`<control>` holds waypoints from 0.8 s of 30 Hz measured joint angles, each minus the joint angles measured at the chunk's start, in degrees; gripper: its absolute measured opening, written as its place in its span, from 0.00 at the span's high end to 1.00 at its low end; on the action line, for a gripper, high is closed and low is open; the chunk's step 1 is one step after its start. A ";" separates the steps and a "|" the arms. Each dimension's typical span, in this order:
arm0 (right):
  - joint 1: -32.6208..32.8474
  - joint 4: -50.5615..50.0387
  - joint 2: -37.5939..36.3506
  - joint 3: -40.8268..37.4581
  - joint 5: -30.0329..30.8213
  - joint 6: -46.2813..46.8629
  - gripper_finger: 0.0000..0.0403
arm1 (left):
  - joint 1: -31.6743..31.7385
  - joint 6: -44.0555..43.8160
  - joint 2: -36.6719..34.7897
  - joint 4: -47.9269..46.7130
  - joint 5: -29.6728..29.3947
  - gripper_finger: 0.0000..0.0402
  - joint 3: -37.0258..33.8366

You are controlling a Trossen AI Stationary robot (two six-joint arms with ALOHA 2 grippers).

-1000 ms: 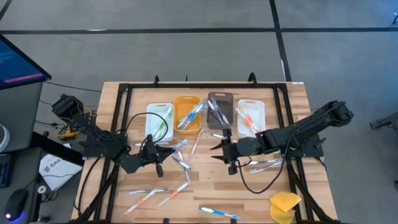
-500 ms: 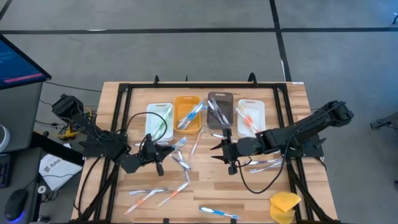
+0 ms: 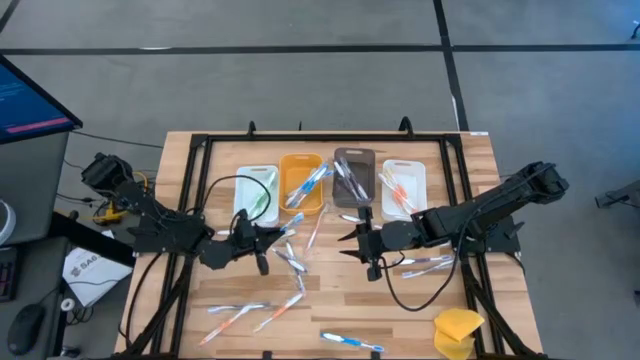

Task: Pick & Place Toothbrushes
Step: Put the top blue toothbrush into the orange bin

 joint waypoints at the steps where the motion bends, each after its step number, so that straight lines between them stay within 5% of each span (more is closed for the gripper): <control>1: 0.00 0.00 0.00 0.01 0.00 0.00 0.68 | 0.41 0.00 0.00 0.02 0.31 0.97 0.00; 24: 0.00 0.00 0.00 0.00 -0.01 -0.15 0.68 | 6.06 2.40 0.00 1.22 4.87 0.97 0.00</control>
